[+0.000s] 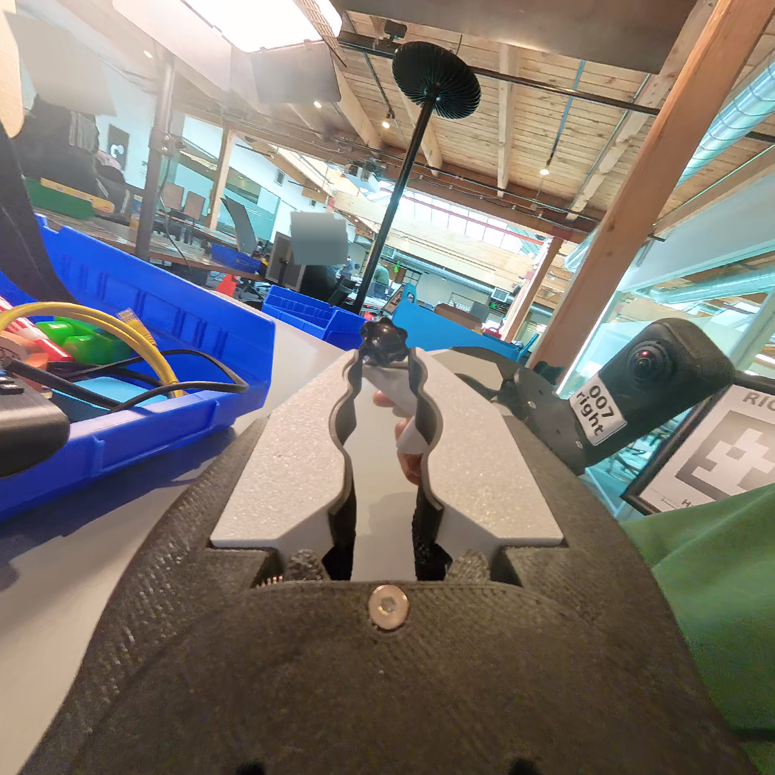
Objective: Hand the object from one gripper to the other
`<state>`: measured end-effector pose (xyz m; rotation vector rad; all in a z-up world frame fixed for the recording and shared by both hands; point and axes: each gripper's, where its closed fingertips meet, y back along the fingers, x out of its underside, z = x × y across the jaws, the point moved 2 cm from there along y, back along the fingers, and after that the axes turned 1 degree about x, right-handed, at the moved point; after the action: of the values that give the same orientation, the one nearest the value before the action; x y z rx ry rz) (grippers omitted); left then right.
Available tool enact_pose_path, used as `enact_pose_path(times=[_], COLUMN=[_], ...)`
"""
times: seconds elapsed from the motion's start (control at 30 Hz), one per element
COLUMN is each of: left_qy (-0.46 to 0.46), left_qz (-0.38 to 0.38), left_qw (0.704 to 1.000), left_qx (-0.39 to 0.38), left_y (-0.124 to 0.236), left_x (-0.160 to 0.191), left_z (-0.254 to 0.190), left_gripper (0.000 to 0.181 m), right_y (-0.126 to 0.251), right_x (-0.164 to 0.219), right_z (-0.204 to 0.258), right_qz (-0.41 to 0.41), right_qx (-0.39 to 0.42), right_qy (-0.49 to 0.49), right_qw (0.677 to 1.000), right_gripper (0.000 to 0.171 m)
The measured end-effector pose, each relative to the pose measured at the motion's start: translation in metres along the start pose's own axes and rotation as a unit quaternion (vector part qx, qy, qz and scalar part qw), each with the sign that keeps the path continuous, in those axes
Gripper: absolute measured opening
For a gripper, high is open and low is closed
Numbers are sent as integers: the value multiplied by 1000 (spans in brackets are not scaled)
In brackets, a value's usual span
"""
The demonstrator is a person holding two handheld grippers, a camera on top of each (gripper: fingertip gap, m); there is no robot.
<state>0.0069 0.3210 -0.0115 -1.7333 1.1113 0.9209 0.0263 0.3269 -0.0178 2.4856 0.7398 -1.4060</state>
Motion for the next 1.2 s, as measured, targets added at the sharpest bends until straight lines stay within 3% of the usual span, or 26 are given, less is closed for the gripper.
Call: enact_pose_path(times=[0.23, 0.4, 0.6, 0.87, 1.03, 1.1, 1.2], left_qy=[-6, 8, -73, -90, -115, -158, -188], left_qz=[-2, 11, 0, -6, 45, 102, 231], left_qw=[1000, 998, 987, 985, 978, 963, 928], left_qx=[-19, -55, -141, -145, -169, -193, -225], left_y=[2, 1, 7, 17, 49, 72, 113], left_x=[-1, 3, -5, -15, -46, -52, -33], left_z=[5, 17, 27, 29, 36, 42, 62], left_gripper=[25, 24, 24, 30, 42, 45, 45], right_y=[0, -5, -8, -9, -8, -8, -8], right_x=[2, 23, 40, 42, 44, 45, 45], right_z=[-5, -8, -10, -11, -14, -15, -16], right_qz=[2, 62, 109, 114, 119, 120, 122], right_qx=[12, 18, 18, 20, 23, 24, 25], right_qy=[-2, -7, -22, -22, -39, -45, -51], right_qw=[1000, 998, 994, 993, 992, 991, 991], right_gripper=[0, 0, 1, 2, 3, 3, 3])
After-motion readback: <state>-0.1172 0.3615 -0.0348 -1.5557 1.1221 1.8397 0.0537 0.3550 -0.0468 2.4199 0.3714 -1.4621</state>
